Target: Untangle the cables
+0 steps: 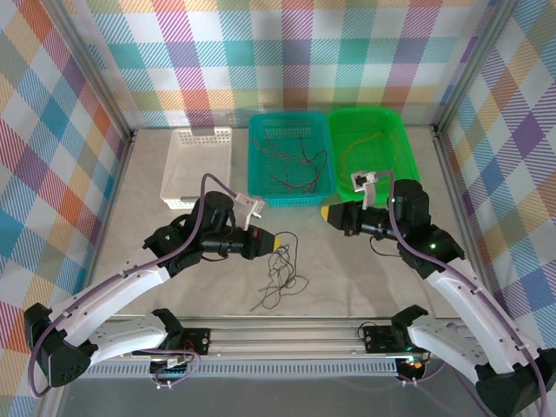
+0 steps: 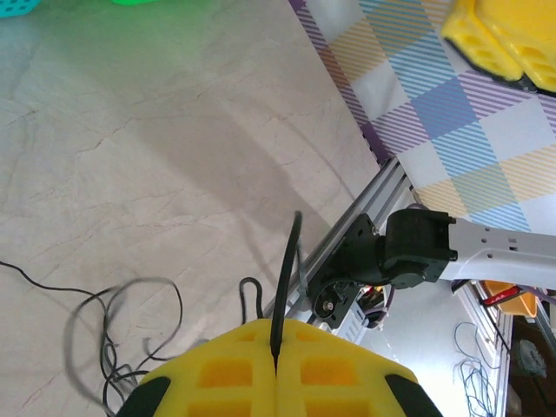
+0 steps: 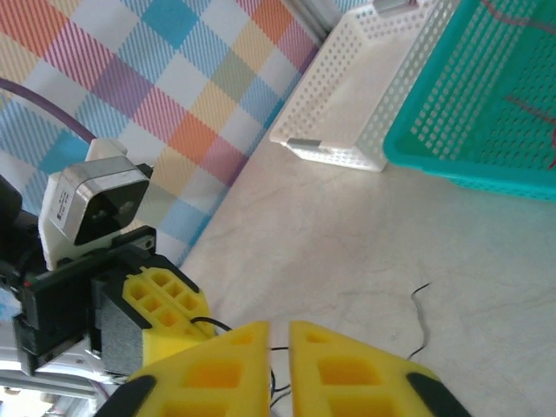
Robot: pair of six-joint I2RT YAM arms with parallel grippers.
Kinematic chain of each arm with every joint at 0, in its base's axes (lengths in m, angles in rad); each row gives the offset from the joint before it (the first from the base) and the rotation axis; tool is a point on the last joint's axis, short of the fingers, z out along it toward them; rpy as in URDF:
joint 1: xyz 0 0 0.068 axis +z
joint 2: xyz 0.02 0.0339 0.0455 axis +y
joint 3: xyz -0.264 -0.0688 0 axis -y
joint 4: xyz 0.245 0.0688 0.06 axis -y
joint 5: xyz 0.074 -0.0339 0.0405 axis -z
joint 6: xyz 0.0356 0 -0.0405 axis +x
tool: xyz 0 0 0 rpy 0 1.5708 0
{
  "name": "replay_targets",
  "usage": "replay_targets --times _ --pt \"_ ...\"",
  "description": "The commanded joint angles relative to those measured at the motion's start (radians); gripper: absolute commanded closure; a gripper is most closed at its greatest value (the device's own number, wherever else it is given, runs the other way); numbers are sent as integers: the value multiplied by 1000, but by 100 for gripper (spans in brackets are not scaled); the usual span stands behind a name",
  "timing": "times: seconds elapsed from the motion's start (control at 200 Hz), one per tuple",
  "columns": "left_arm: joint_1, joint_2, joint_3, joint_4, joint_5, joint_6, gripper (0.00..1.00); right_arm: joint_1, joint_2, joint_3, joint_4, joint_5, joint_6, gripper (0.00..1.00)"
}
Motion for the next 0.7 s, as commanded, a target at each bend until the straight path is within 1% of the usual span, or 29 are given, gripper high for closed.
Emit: replay_targets --times 0.0,0.07,0.11,0.215,0.35,0.39,0.465,0.585,0.61,0.63,0.695 --pt "4 -10 10 5 -18 1 100 3 44 -50 94 -124 17 67" --pt "4 -9 11 20 -14 -8 100 9 70 -81 134 -142 22 58" --pt "4 -5 13 27 -9 -10 100 15 84 -101 166 -146 20 56" --pt "4 0 16 40 -8 -12 100 29 112 -142 218 -133 18 53" --pt "3 3 13 60 -18 -18 100 58 144 -194 358 -187 59 48" --pt "4 8 13 68 -15 -21 100 77 151 -202 381 -181 57 46" --pt "4 21 13 85 -3 -29 100 109 171 -206 407 -158 55 45" --pt "4 30 12 116 8 -39 100 137 201 -212 448 -148 58 46" --pt "4 29 11 117 6 -39 100 141 205 -215 456 -146 61 47" --pt "4 29 12 118 6 -38 100 144 205 -216 460 -143 62 50" --pt "4 34 13 116 6 -36 100 146 193 -227 477 -123 67 67"
